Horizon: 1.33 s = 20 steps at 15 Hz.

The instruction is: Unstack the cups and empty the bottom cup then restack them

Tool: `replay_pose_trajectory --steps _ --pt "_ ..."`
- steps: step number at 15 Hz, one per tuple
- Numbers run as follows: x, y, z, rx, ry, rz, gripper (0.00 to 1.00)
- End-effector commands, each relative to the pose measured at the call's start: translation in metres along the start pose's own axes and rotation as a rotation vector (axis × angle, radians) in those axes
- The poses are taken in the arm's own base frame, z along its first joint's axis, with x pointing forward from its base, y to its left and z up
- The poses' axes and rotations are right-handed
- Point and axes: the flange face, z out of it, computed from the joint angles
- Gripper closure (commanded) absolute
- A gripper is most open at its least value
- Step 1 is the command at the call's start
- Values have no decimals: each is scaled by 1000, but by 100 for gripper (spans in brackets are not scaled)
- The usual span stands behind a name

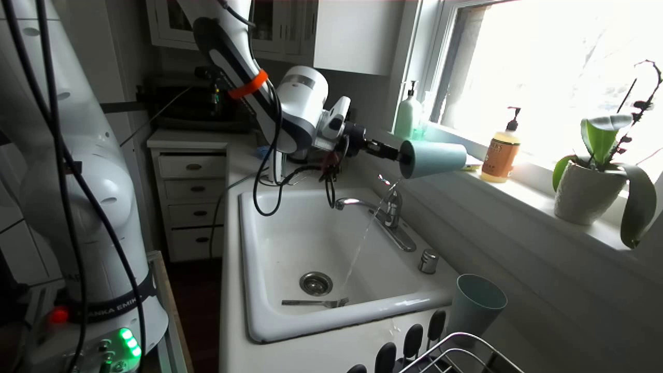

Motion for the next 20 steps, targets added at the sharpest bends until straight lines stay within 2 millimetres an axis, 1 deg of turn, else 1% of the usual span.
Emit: replay_pose_trajectory --steps 1,4,9,11,14,16,19,20 --pt "-1 5 -11 5 75 5 99" --pt "-5 6 -12 -2 76 -2 99" --pt "-7 9 -9 -2 -21 -2 99" --pt "-7 10 -8 15 -109 5 99" --pt "-5 14 -6 66 -292 32 99" --pt "-4 20 0 80 -407 43 99" --pt "-19 31 14 62 -568 42 99" --pt "-21 38 20 54 -615 47 99"
